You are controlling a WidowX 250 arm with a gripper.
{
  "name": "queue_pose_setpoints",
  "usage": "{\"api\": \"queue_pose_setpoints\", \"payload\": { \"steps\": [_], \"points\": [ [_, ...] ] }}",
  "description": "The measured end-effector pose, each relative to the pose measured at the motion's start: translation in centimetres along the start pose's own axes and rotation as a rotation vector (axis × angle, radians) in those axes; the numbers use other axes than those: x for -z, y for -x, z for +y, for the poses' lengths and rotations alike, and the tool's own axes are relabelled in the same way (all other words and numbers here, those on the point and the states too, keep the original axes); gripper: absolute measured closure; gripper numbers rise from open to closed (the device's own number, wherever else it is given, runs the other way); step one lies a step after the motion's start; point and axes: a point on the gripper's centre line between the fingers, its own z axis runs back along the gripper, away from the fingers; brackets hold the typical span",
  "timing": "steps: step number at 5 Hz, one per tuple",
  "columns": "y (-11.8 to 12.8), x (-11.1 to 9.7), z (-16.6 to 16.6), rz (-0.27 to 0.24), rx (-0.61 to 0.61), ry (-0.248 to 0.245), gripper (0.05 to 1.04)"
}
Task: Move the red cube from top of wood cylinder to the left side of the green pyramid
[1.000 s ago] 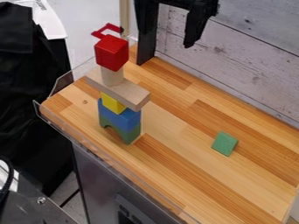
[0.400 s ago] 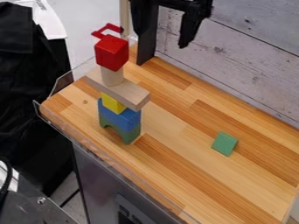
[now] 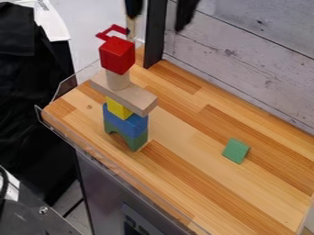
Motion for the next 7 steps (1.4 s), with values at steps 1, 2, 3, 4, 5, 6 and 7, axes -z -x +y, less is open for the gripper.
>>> {"api": "queue_pose_setpoints", "payload": {
  "steps": [1,2,3,4,5,6,7],
  "points": [
    [0.8,-1.0,2.3,-0.035,-0.063,0.014,0.083],
    [1.2,-0.8,3.7,-0.030,-0.096,0.029,0.083],
    [1.7,0.0,4.1,0.000,-0.102,0.033,0.083],
    [2.1,0.3,4.0,0.022,-0.096,0.034,0.083],
    [2.1,0.9,3.5,0.062,-0.072,0.038,0.083],
    [2.5,0.9,2.7,0.088,-0.043,0.051,0.083],
    [2.7,1.3,2.5,0.097,-0.030,0.062,0.083]
  ]
}}
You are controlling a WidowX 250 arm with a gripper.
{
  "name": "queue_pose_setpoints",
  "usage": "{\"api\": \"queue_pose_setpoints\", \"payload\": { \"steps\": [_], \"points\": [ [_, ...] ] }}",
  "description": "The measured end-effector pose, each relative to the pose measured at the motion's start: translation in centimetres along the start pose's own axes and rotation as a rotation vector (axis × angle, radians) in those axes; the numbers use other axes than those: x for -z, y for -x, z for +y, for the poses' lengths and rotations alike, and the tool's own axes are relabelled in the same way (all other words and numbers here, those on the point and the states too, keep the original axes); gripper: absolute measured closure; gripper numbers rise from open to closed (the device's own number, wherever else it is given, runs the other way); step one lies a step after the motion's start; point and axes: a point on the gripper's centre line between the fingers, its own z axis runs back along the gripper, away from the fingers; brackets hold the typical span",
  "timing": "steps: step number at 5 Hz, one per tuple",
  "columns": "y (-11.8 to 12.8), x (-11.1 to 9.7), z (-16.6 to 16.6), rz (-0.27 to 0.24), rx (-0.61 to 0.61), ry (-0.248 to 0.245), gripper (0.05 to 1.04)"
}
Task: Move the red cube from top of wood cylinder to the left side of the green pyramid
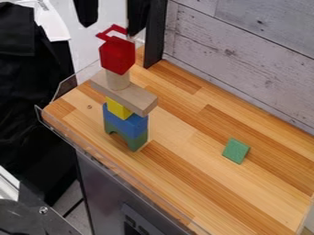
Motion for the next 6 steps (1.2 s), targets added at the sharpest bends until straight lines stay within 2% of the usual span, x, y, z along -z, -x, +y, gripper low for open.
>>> {"api": "queue_pose_setpoints", "payload": {
  "steps": [1,3,4,5,6],
  "points": [
    [0.1,1.3,0.1,0.045,-0.001,0.016,0.083],
    [0.2,2.9,0.3,0.081,-0.007,0.037,0.083],
    [-0.1,3.8,0.4,0.107,-0.006,0.039,0.119],
    [-0.3,4.4,0.4,0.112,-0.015,0.042,0.398],
    [-0.3,4.5,0.4,0.113,-0.019,0.040,0.489]
  ]
}}
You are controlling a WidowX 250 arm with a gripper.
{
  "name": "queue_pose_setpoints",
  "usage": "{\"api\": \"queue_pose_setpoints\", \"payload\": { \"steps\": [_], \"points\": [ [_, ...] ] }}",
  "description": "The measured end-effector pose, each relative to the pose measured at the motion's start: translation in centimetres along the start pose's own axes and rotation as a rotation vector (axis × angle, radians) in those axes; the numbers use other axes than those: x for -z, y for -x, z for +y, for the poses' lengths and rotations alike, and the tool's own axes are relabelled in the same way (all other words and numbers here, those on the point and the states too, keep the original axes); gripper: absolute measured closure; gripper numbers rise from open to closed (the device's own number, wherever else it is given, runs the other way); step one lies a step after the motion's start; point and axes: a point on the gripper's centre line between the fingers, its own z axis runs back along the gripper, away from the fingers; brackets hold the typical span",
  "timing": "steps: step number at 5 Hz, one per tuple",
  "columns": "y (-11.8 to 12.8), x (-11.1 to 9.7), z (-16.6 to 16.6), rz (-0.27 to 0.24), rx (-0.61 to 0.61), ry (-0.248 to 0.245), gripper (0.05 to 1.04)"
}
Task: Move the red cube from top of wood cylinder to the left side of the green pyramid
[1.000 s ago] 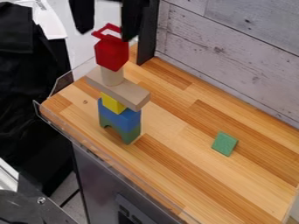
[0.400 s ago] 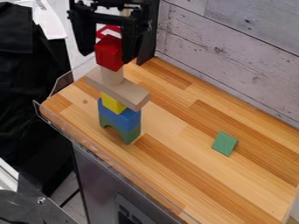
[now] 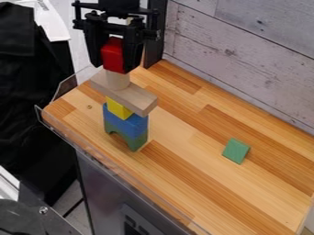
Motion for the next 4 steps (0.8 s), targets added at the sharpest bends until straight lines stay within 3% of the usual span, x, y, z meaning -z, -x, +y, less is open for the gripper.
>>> {"api": "queue_pose_setpoints", "payload": {
  "steps": [1,2,3,4],
  "points": [
    [0.2,0.0,0.0,0.012,0.000,-0.003,0.489],
    [0.1,-1.4,-0.1,-0.002,0.001,-0.032,0.489],
    [-0.3,-3.6,-1.8,-0.043,0.051,-0.079,0.489],
    [-1.4,-4.2,-4.3,-0.063,0.130,-0.107,0.489]
  ]
}}
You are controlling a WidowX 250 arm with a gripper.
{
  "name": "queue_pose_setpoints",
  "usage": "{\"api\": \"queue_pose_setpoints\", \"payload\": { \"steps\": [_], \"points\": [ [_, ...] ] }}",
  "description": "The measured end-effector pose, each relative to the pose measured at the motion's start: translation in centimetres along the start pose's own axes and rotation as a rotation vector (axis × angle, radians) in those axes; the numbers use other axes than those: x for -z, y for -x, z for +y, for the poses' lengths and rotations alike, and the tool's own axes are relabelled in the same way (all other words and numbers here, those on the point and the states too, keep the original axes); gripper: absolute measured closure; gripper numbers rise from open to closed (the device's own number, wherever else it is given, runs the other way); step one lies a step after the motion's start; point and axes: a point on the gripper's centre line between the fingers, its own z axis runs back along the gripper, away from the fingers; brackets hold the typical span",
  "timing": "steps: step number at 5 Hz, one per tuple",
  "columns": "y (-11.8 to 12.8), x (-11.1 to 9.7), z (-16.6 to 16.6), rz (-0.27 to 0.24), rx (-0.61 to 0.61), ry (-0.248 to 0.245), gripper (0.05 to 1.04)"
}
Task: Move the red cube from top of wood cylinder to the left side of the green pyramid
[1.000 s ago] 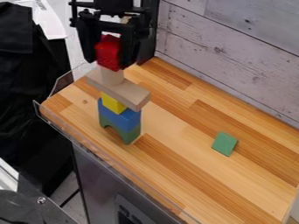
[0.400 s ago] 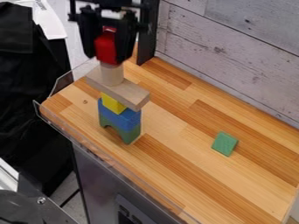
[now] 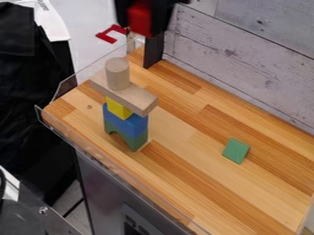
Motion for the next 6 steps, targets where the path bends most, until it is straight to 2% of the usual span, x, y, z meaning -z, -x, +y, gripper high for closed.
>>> {"api": "queue_pose_setpoints", "payload": {
  "steps": [1,2,3,4,6],
  "points": [
    [-2.2,2.4,-3.2,-0.007,0.064,0.068,0.489],
    [-3.4,4.9,-5.5,0.009,0.113,0.104,0.489],
    [-4.2,6.6,-6.0,0.011,0.122,0.107,0.489],
    [-4.7,7.5,-5.9,0.010,0.123,0.097,0.489],
    [-5.5,10.1,-5.0,0.007,0.135,0.014,0.489]
  ]
}}
